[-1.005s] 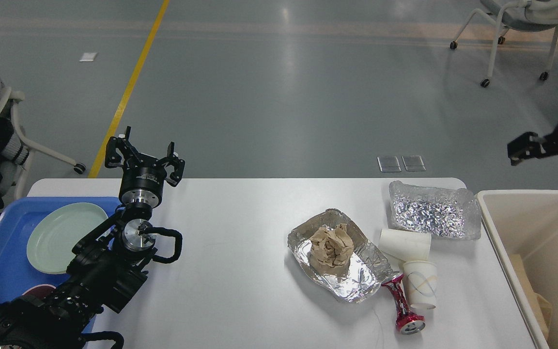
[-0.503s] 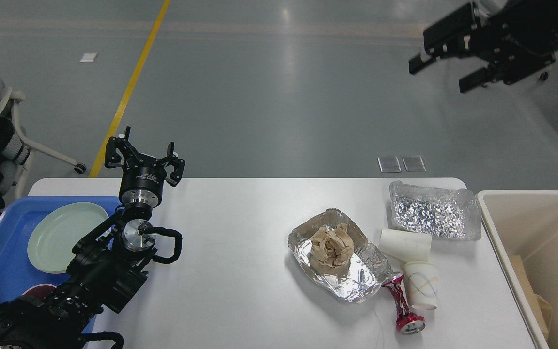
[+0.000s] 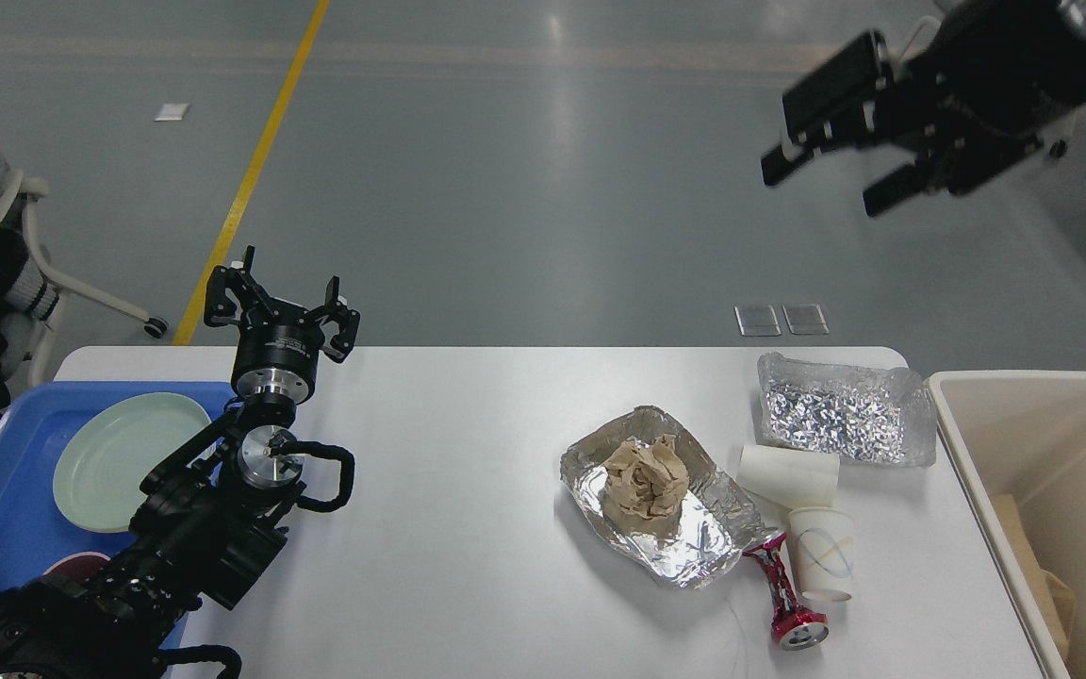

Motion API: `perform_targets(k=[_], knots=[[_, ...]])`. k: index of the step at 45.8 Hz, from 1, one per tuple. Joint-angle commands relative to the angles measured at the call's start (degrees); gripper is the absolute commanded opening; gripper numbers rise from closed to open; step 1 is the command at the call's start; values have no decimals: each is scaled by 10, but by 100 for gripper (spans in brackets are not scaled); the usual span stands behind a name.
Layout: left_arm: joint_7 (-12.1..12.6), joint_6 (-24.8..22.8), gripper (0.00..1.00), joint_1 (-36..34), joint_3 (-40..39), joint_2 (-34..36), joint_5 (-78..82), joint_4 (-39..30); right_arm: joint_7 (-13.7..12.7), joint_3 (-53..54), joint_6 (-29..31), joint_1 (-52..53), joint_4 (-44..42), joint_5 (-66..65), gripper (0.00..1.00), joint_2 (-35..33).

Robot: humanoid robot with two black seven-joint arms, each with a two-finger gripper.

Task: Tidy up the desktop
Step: 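Swing the right gripper back toward the silver foil packet, then grasp the crinkled silver foil packet with the right gripper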

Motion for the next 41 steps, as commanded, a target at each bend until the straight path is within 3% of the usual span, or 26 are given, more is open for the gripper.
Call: perform_targets(k=[1,15,26,41], knots=[[0,0,100,0,0,0,0,-1,-2,0,-4,-120,-78,-27,100,31],[0,0,100,0,0,0,0,0,-1,1,-134,-396,-301,-25,100,95],[0,0,100,0,0,0,0,0,-1,3,-246,-549,-382,-25,100,109],[0,0,100,0,0,0,0,0,-1,4,-304,-658,-479,-22,100,137]])
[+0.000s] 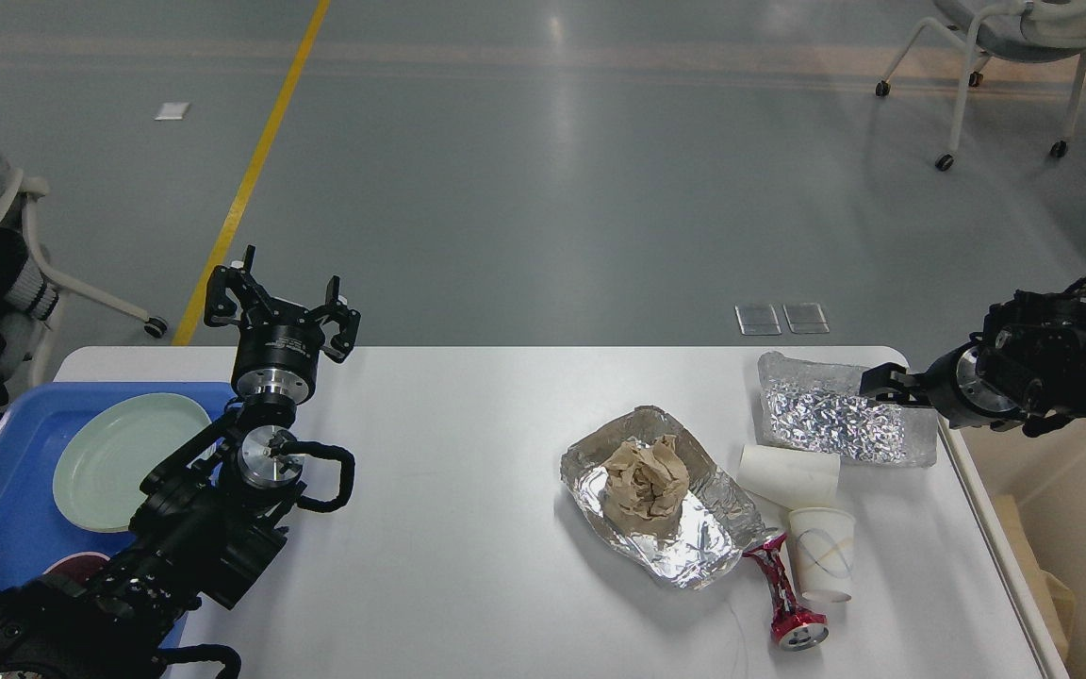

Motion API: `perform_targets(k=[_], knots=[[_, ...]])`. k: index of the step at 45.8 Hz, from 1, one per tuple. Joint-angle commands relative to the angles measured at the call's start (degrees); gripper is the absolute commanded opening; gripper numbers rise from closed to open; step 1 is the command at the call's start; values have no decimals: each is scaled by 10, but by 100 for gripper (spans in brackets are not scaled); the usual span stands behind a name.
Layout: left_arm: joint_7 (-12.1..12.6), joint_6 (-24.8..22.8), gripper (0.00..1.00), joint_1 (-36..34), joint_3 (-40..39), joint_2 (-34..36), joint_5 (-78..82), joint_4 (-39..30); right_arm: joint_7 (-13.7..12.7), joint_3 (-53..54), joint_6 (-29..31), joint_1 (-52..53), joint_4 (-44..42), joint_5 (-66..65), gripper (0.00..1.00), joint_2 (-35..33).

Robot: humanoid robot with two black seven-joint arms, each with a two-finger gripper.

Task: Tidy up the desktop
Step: 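Grasp the crinkled silver foil packet with the right gripper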

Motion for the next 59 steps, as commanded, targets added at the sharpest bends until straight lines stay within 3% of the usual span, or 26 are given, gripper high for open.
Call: perform_targets(k=[1,27,33,37,42,49,59], knots=[[0,0,100,0,0,0,0,0,-1,1,-29,-36,-30,3,100,11],[0,0,100,0,0,0,0,-1,-25,40,-86,-103,-73,10,98,27],[0,0,100,0,0,0,0,-1,-43,59,-98,-129,-84,10,96,40],[0,0,100,0,0,0,0,0,-45,61,-98,-130,-84,10,83,41],[0,0,100,0,0,0,0,-1,-46,63,-99,-132,-84,10,42,41],[0,0,100,0,0,0,0,-1,-55,64,-101,-134,-84,10,33,42],[0,0,100,0,0,0,0,-1,-57,63,-100,-134,-84,10,10,41]])
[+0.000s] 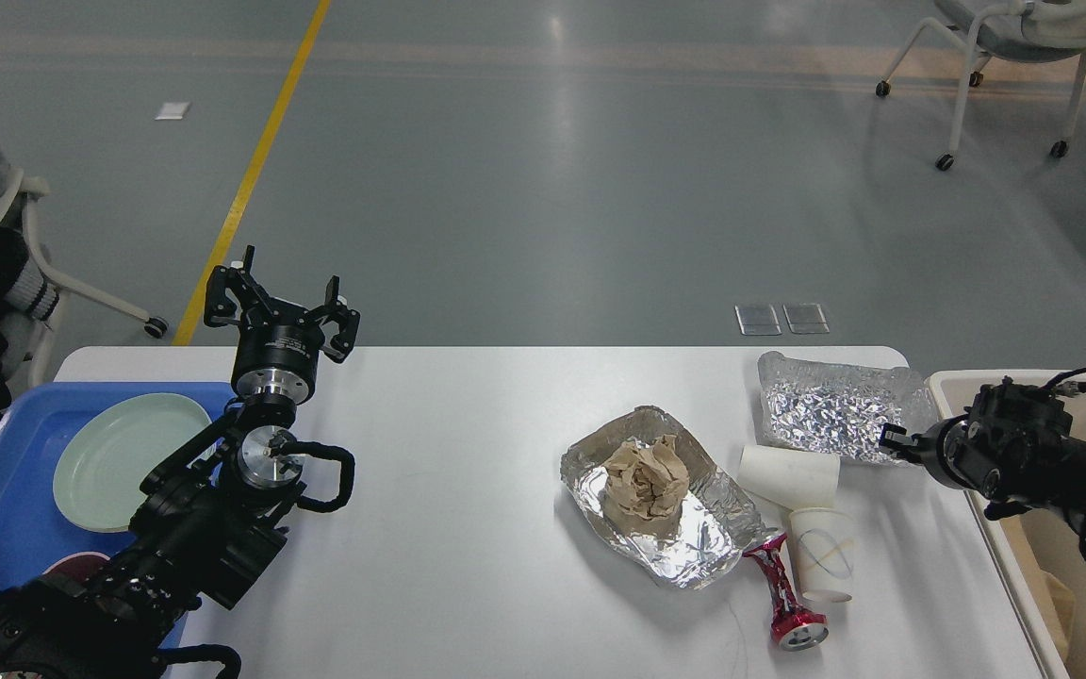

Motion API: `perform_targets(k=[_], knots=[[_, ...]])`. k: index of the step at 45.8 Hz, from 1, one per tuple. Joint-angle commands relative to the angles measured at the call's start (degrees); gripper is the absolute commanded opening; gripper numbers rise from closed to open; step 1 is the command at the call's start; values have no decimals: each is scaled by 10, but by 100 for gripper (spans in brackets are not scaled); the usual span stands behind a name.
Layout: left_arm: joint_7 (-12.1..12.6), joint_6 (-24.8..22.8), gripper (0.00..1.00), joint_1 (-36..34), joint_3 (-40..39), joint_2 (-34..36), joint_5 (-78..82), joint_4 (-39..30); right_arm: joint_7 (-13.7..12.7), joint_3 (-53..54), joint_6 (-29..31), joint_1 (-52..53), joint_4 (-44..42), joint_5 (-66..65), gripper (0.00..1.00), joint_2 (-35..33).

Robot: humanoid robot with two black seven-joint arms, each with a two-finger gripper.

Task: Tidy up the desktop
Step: 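Grasp the crinkled silver foil packet with the right gripper, then lift the foil packet and carry it over the white bin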

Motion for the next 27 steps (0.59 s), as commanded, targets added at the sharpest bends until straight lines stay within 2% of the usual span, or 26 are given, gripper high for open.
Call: perform_targets(k=[1,4,16,24,27], knots=[[0,0,100,0,0,0,0,0,0,-1,1,0,1,0,7,-1],[0,0,100,0,0,0,0,0,0,-1,4,3,1,0,0,-1],[0,0,100,0,0,0,0,0,1,0,23,40,11,0,0,-5],[0,0,100,1,0,0,0,-1,7,6,98,106,14,2,0,-7],[0,0,100,0,0,0,0,-1,8,22,147,156,26,4,0,-10]])
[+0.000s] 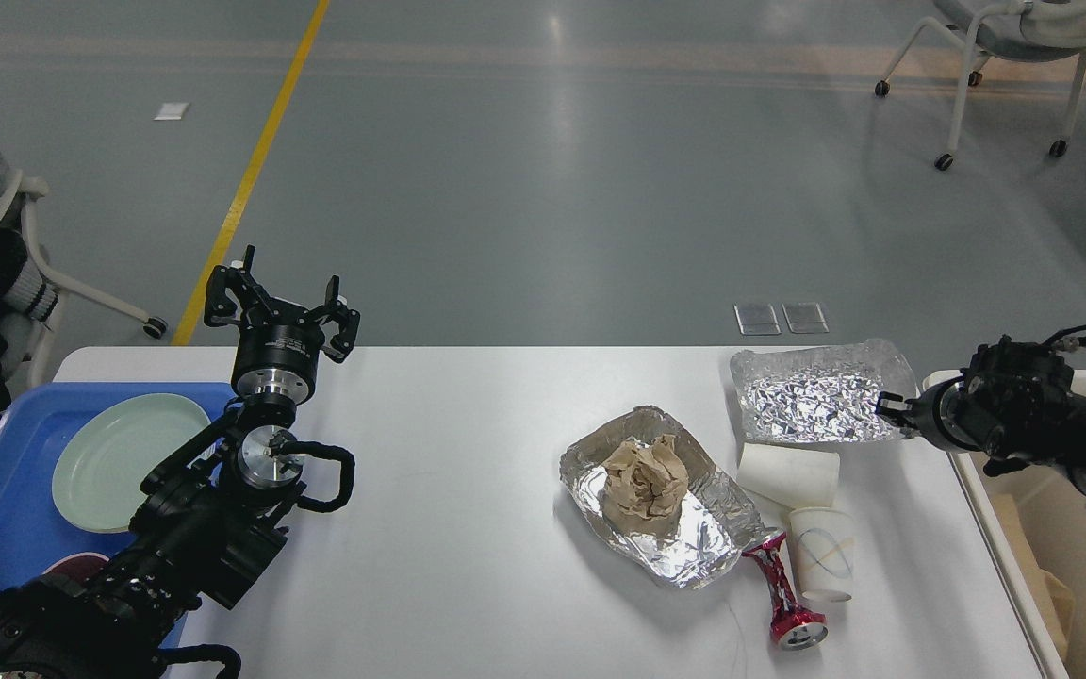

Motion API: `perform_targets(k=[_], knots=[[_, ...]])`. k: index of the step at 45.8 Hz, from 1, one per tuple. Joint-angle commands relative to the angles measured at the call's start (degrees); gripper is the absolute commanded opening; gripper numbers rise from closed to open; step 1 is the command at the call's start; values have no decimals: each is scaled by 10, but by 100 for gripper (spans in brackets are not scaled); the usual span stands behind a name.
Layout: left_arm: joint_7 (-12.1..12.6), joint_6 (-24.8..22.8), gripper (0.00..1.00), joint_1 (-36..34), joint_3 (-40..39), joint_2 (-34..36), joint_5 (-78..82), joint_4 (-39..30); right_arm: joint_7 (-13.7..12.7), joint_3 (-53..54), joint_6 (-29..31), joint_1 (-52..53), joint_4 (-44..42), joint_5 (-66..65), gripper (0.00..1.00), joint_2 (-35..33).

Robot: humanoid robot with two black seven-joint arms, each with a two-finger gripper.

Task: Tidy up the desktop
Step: 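Lift the foil packet and carry it over the white bin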

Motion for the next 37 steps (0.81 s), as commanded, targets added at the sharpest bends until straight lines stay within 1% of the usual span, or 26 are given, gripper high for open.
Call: perform_targets(k=[1,8,15,29,37], knots=[[0,0,100,0,0,0,0,0,2,22,78,76,16,4,0,-5],[0,0,100,0,0,0,0,0,3,53,198,181,35,4,0,-32],[0,0,100,0,0,0,0,0,4,70,295,298,98,4,0,-59],[0,0,100,0,0,0,0,0,3,118,295,511,289,7,0,-147],[0,0,100,0,0,0,0,0,3,124,295,605,363,7,0,-182]])
